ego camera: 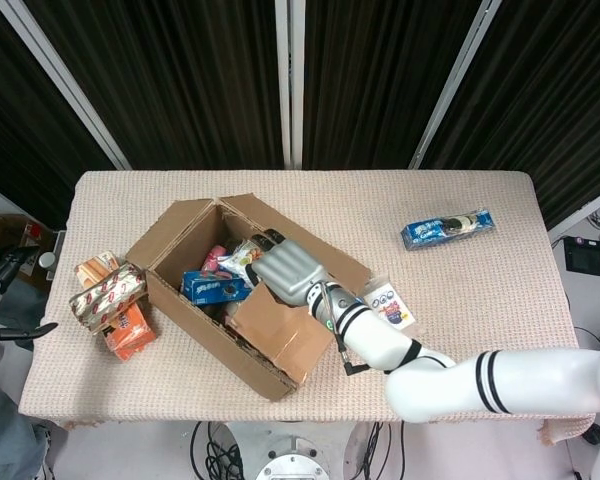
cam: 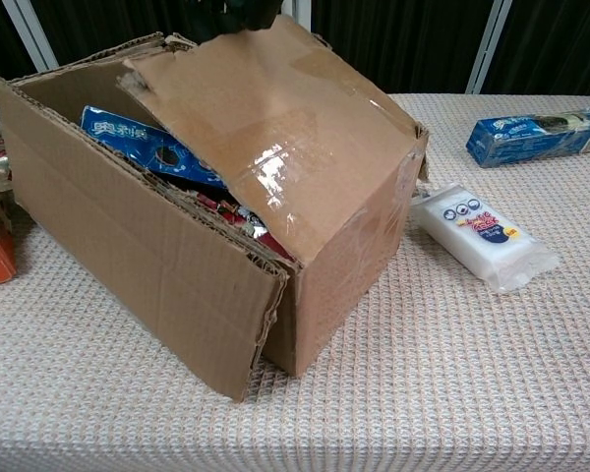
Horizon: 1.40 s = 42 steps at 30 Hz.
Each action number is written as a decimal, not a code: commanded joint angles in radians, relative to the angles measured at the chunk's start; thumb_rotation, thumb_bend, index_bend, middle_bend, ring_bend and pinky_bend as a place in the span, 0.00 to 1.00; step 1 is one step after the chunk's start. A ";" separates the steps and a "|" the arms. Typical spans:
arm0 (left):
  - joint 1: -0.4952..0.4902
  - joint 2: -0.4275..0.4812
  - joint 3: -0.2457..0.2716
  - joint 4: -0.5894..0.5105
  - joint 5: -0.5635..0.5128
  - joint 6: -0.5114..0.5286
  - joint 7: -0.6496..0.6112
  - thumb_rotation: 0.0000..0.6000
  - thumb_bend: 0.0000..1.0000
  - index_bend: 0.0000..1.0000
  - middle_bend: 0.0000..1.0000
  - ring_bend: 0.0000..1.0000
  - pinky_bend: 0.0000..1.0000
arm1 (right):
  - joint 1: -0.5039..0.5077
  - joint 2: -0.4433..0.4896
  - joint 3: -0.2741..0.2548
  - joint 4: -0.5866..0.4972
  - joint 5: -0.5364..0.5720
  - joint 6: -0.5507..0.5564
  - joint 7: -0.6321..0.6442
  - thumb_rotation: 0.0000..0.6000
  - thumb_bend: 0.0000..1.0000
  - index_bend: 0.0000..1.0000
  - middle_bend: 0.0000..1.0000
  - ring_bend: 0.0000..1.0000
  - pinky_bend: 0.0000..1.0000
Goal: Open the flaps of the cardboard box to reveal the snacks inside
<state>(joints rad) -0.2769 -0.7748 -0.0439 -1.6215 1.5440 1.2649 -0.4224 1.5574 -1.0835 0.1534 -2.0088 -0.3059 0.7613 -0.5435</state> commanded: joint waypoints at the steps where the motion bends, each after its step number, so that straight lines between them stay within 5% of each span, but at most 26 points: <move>1: -0.005 0.002 -0.002 -0.007 -0.001 -0.005 0.002 0.73 0.00 0.08 0.11 0.05 0.16 | -0.035 0.119 0.018 -0.095 -0.033 -0.033 0.045 1.00 0.93 0.44 0.42 0.00 0.00; 12: -0.023 0.019 -0.007 -0.063 0.009 -0.015 0.033 0.71 0.00 0.08 0.11 0.05 0.16 | -0.240 0.413 0.066 -0.322 -0.313 -0.064 0.190 1.00 0.93 0.43 0.41 0.00 0.00; 24: -0.043 0.035 -0.008 -0.134 0.025 -0.031 0.073 0.71 0.00 0.07 0.11 0.05 0.16 | -0.584 0.607 0.159 -0.347 -0.892 -0.216 0.582 1.00 0.93 0.45 0.43 0.00 0.00; 32: -0.043 0.056 -0.005 -0.162 0.035 -0.027 0.058 0.71 0.00 0.07 0.11 0.05 0.16 | -0.873 0.805 0.109 -0.347 -1.462 0.081 1.009 1.00 0.93 0.46 0.49 0.01 0.00; 37: -0.043 0.048 0.000 -0.158 0.032 -0.035 0.055 0.71 0.00 0.07 0.11 0.05 0.16 | -1.009 0.925 0.033 -0.343 -1.646 0.261 1.113 1.00 0.92 0.45 0.51 0.03 0.00; 42: -0.045 0.037 0.003 -0.156 0.036 -0.037 0.070 0.71 0.00 0.07 0.11 0.05 0.16 | -1.105 0.893 -0.012 -0.283 -1.693 0.413 1.057 1.00 0.90 0.39 0.44 0.03 0.00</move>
<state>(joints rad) -0.3220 -0.7361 -0.0417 -1.7778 1.5785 1.2271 -0.3544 0.5291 -0.1930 0.1867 -2.3289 -1.9583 1.0899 0.5576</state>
